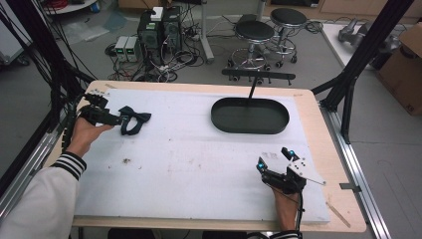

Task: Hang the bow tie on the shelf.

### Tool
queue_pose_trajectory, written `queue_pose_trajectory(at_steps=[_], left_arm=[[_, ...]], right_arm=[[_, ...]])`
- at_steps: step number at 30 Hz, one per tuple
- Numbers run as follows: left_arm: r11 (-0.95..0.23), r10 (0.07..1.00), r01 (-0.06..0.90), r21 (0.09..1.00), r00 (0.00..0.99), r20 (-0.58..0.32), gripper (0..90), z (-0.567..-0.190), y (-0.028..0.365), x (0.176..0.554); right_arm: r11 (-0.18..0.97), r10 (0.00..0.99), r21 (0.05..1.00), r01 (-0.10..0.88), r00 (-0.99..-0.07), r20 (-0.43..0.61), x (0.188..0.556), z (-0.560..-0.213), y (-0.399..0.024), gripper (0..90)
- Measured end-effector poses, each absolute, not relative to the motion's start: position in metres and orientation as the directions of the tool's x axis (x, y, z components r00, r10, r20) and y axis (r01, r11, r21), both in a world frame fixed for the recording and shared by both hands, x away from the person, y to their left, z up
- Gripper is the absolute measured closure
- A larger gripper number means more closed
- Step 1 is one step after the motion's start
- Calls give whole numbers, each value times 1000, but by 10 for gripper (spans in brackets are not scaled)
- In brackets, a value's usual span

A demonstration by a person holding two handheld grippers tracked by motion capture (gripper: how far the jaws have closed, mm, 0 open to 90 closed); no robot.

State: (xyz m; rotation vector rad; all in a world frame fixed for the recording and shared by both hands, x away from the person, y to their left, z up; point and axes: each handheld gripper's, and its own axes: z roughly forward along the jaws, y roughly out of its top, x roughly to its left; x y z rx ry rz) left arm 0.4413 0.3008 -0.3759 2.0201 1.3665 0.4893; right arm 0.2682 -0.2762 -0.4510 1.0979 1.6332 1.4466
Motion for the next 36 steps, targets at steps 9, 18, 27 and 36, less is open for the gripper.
queue_pose_trajectory(at_steps=[9, 18, 27, 36], left_arm=[[-253, 927, 743, 620, 370, -64, 217, -390, 302, 456], [-252, 927, 768, 589, 367, -82, 267, -396, 303, 461], [-247, 925, 800, 547, 363, -113, 308, -401, 298, 466], [-236, 930, 827, 511, 345, -127, 397, -407, 293, 470]], right_arm=[[24, 910, 988, 150, -412, 41, 268, -451, -277, 78], [25, 911, 989, 143, -412, 36, 268, -451, -277, 78], [21, 911, 990, 141, -411, 40, 268, -451, -277, 78], [17, 911, 990, 142, -410, 43, 268, -451, -277, 77]])
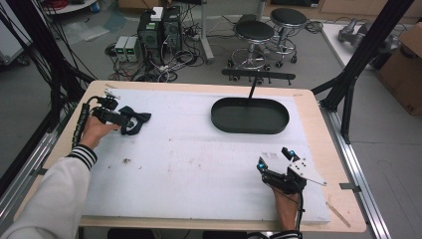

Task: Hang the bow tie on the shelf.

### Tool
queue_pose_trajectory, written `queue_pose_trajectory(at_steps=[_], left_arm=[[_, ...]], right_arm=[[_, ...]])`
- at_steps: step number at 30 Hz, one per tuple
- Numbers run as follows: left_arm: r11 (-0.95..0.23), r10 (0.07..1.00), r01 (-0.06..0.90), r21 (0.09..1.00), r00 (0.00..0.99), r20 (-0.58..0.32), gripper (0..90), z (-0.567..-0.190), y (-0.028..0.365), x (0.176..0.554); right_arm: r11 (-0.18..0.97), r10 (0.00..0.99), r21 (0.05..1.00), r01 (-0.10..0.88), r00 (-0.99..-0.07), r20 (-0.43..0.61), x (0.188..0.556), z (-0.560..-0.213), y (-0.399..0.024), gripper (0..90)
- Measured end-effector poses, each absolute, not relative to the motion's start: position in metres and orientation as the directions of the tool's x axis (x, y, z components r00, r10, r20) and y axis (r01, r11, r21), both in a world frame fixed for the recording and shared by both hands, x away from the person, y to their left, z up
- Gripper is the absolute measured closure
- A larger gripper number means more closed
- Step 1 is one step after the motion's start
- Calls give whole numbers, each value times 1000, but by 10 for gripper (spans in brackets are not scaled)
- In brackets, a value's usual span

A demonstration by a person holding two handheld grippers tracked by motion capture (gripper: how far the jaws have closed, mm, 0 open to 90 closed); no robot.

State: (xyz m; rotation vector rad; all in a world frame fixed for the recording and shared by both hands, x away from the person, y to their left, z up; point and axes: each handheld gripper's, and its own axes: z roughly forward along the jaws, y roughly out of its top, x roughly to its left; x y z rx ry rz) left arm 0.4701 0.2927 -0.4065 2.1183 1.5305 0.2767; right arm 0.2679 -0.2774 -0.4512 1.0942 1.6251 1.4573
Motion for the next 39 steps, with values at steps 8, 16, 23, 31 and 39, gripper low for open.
queue_pose_trajectory(at_steps=[8, 16, 23, 31, 39], left_arm=[[-190, 938, 861, 472, 301, -172, 472, -409, 291, 475], [-192, 946, 863, 467, 289, -146, 519, -410, 290, 477], [-188, 953, 874, 448, 272, -131, 536, -412, 288, 478], [-176, 962, 881, 440, 249, -114, 602, -414, 288, 479], [-176, 968, 883, 435, 236, -87, 660, -414, 287, 479]], right_arm=[[16, 911, 990, 143, -411, 44, 268, -451, -278, 78], [14, 911, 990, 144, -410, 46, 268, -451, -278, 78], [17, 911, 990, 142, -410, 44, 268, -451, -278, 78], [17, 911, 990, 142, -410, 44, 268, -451, -277, 78], [13, 912, 990, 143, -408, 47, 268, -451, -278, 78]])
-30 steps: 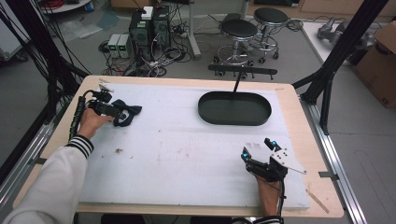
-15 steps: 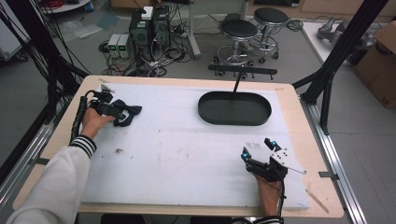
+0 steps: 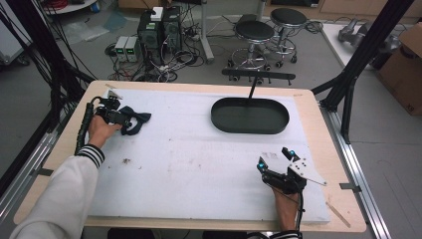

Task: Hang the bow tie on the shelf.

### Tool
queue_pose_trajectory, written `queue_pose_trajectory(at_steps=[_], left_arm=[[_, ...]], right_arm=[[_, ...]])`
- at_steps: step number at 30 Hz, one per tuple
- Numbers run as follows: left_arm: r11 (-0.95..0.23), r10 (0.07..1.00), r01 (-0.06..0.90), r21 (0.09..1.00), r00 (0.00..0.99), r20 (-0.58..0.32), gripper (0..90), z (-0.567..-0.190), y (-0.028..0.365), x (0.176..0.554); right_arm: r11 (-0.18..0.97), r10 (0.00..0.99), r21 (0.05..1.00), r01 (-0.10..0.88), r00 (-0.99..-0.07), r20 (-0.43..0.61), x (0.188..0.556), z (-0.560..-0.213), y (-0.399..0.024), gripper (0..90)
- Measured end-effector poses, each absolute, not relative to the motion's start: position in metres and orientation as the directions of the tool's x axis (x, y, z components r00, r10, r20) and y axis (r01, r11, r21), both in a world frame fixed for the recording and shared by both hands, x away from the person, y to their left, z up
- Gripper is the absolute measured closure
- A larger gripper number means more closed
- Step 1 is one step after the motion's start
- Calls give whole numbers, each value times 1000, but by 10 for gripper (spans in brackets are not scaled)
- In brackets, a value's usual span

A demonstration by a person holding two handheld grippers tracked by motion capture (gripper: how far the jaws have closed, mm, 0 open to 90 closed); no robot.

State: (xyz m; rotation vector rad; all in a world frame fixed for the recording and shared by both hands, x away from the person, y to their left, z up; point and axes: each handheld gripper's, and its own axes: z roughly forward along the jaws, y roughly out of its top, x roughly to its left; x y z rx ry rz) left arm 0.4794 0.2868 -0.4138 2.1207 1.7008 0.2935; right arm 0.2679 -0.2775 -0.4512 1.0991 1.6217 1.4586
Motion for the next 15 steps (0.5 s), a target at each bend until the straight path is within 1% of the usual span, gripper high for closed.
queue_pose_trajectory(at_steps=[7, 11, 15], left_arm=[[-170, 972, 883, 438, 222, -71, 745, -414, 287, 479], [-195, 971, 875, 443, 235, -36, 793, -413, 282, 478], [-188, 971, 873, 450, 233, -47, 852, -412, 282, 478]], right_arm=[[12, 913, 990, 142, -406, 47, 268, -451, -278, 78], [12, 913, 990, 142, -406, 47, 268, -451, -278, 78], [12, 913, 990, 142, -406, 48, 268, -451, -278, 78]])
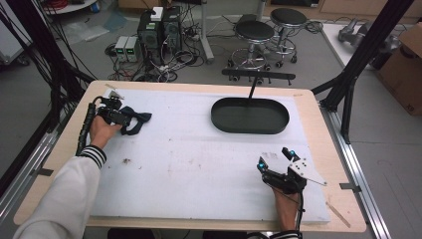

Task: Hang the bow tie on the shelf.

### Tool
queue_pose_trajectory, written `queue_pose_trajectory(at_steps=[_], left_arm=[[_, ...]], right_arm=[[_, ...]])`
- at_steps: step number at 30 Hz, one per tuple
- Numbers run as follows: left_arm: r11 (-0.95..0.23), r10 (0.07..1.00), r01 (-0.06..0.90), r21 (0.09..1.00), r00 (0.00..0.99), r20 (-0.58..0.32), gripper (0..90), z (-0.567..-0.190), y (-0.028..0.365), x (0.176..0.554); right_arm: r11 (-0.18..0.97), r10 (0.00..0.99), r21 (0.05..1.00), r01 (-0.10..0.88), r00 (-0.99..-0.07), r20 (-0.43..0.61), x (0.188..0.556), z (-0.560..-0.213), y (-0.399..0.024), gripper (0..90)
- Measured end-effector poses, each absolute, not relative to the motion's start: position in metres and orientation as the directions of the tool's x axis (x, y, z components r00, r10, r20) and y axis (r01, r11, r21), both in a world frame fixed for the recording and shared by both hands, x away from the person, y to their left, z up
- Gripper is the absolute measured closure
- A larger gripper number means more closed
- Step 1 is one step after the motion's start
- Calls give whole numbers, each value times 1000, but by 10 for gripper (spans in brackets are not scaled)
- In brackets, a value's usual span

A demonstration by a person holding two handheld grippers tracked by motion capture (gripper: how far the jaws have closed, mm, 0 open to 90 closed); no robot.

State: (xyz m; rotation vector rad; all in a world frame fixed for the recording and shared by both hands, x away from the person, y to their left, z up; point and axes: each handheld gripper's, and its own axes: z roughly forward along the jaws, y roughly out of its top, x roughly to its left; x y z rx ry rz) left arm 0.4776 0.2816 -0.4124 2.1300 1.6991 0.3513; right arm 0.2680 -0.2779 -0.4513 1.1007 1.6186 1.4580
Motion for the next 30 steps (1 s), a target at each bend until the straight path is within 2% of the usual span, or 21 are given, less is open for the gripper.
queue_pose_trajectory(at_steps=[6, 19, 30], left_arm=[[-181, 970, 869, 460, 236, -65, 881, -411, 284, 477], [-188, 962, 813, 552, 266, -63, 886, -399, 282, 470], [-148, 944, 699, 700, 311, -110, 887, -379, 284, 459]], right_arm=[[7, 913, 990, 142, -406, 52, 268, -451, -278, 78], [12, 913, 990, 142, -405, 47, 268, -451, -278, 78], [10, 913, 990, 143, -405, 49, 268, -451, -278, 78]])
